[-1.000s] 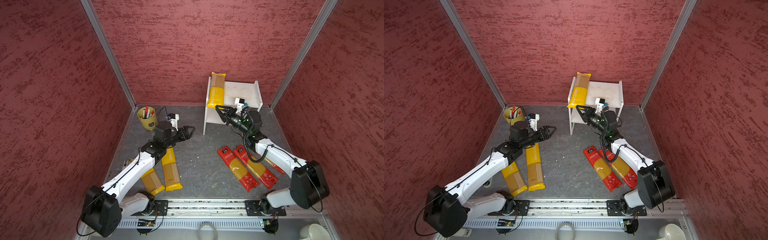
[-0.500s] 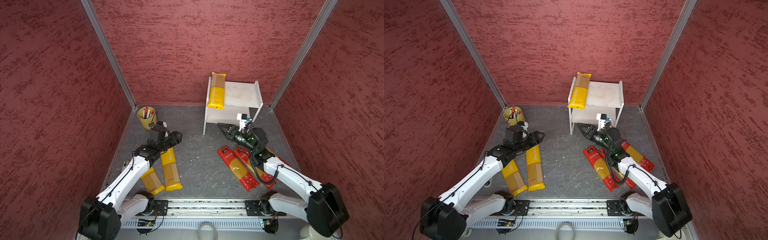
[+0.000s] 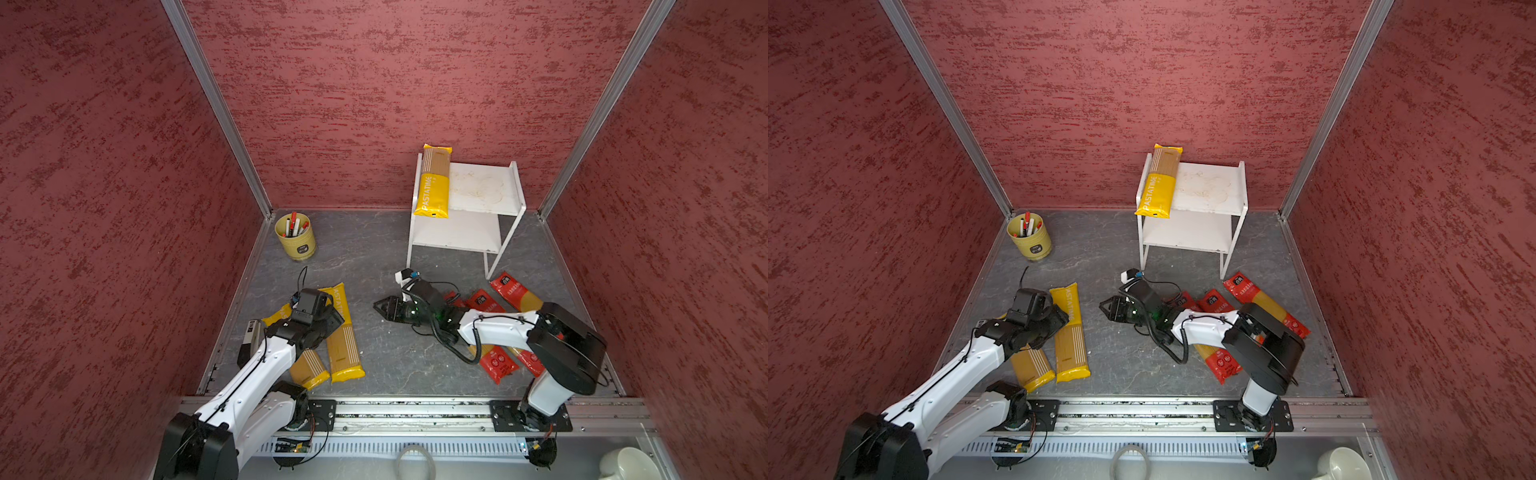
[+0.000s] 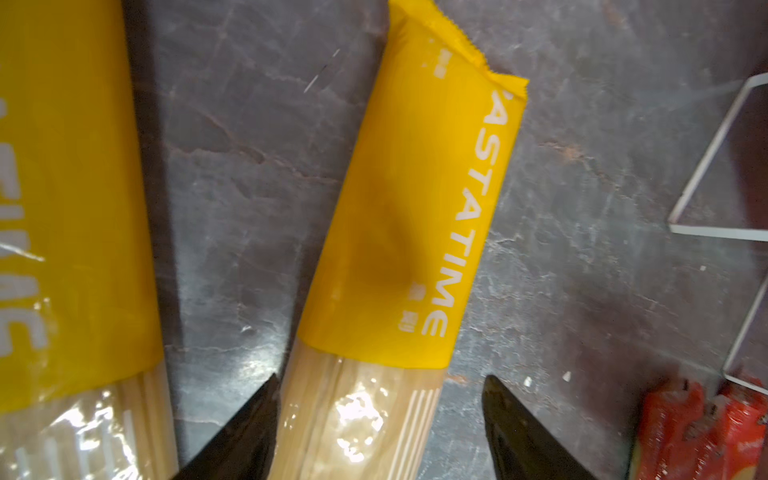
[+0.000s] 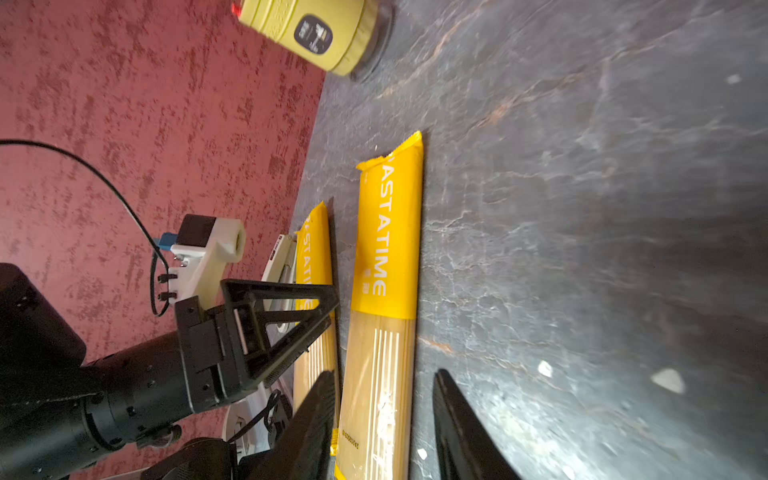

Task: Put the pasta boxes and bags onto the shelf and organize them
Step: 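Lower both grippers onto the next yellow spaghetti bag and close them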

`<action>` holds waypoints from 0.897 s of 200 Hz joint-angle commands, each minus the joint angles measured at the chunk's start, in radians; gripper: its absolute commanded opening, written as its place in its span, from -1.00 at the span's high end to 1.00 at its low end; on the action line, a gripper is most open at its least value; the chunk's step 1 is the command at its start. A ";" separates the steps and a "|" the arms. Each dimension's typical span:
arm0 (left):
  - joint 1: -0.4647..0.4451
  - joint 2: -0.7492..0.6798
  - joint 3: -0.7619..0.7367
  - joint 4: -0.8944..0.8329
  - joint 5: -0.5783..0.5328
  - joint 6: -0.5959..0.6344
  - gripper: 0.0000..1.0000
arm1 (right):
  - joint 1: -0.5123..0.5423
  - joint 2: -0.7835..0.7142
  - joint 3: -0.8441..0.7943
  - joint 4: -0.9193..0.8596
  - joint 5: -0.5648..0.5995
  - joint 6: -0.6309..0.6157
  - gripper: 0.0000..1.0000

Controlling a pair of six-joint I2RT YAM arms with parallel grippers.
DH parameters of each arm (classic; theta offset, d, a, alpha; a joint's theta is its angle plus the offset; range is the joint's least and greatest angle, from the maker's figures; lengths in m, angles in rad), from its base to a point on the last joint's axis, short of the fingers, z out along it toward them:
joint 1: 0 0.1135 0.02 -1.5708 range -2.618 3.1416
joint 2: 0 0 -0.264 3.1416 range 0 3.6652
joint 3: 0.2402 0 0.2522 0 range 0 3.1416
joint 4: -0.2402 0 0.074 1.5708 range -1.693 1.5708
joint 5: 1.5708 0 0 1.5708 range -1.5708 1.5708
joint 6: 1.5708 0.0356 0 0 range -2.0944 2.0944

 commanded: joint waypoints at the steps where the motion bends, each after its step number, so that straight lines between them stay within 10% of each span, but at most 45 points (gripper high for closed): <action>1: 0.011 0.029 -0.040 0.081 0.005 -0.043 -0.51 | 0.026 0.083 0.081 -0.043 0.011 -0.009 0.19; 110: -0.191 0.265 -0.085 0.451 0.045 -0.136 -0.24 | 0.019 0.315 0.188 -0.047 -0.096 0.065 0.29; 179: -0.295 0.428 0.023 0.557 0.087 -0.159 -0.21 | -0.119 0.103 -0.084 -0.032 -0.103 0.050 0.24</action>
